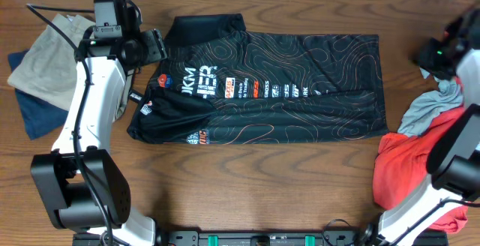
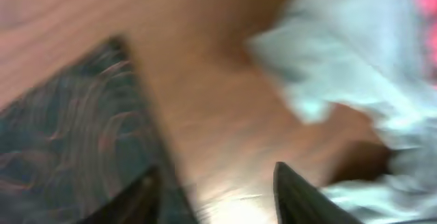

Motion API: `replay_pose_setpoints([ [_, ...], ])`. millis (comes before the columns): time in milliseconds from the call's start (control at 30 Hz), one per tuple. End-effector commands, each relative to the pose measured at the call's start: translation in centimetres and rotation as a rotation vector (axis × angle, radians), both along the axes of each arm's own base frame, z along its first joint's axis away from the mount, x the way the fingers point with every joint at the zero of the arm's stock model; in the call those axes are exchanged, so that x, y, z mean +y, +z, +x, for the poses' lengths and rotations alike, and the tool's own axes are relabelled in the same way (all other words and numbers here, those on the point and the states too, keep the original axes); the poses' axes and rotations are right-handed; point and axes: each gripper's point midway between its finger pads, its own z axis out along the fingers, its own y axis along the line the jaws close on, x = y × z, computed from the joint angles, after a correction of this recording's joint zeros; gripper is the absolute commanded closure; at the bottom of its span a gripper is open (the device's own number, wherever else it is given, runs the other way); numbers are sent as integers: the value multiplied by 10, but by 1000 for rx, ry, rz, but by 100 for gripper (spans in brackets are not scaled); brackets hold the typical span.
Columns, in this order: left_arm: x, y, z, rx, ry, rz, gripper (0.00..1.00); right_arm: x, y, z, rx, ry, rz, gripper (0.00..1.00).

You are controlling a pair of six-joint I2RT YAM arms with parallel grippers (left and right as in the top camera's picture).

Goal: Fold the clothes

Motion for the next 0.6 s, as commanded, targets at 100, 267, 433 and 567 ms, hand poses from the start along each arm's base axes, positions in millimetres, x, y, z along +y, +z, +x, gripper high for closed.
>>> replay_pose_setpoints([
  [100,2,2,21,-66,-12,19,28,75,2,7,21,177,69,27],
  [267,3,-7,37,-98,-13,18,28,100,2,11,21,231,68,15],
  [433,3,-20,37,-65,-13,16,28,104,6,21,-17,242,44,14],
  [567,3,-22,35,-56,-13,15,28,99,12,37,-82,238,3,14],
])
